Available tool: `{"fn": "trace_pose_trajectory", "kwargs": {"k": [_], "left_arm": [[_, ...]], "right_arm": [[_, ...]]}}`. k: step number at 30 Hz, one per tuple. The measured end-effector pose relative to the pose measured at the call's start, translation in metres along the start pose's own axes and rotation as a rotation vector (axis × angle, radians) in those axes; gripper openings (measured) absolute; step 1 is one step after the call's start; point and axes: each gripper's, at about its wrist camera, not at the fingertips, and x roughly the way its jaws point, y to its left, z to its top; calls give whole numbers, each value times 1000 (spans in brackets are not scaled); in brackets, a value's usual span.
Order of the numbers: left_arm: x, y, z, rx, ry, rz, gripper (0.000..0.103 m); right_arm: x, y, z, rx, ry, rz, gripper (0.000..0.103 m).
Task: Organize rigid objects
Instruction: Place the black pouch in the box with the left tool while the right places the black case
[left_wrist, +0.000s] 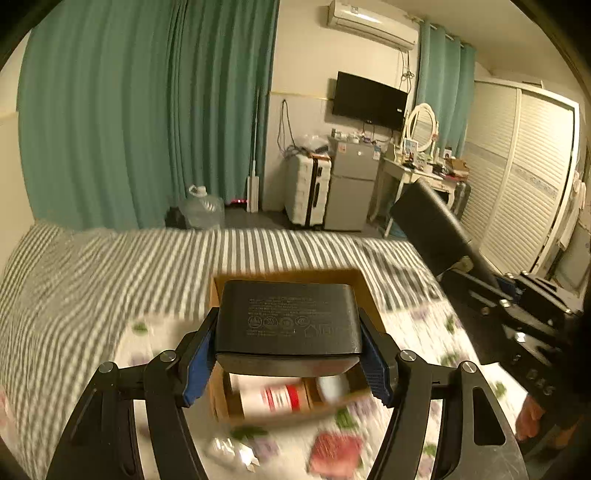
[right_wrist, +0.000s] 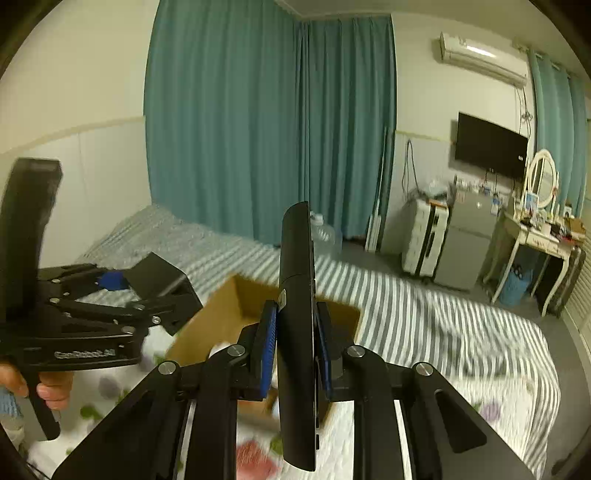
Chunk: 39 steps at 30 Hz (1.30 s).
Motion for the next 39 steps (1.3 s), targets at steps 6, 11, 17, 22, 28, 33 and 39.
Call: {"fn": "trace_pose_trajectory", "kwargs": {"k": [6, 11, 17, 22, 28, 33, 39], "left_arm": [[72, 17, 9, 6, 30, 19, 69], [128, 19, -18, 30, 134, 26, 69], [132, 16, -21, 30, 100, 45, 71], [111, 23, -12, 19, 28, 70, 71], [115, 35, -16, -23, 62, 76, 71], [115, 36, -20, -29, 77, 77, 71], [107, 39, -22, -44, 97, 90, 71]], "right_arm": [[49, -8, 22, -16, -17, 1, 19], [94, -13, -1, -14, 53, 15, 19], [113, -24, -21, 9, 124, 1, 19], [114, -25, -26, 1, 140, 24, 19], [135, -8, -45, -85, 198, 109, 19], [146, -12, -58, -85, 201, 45, 34], [121, -29, -38, 21, 152, 17, 61]]}}
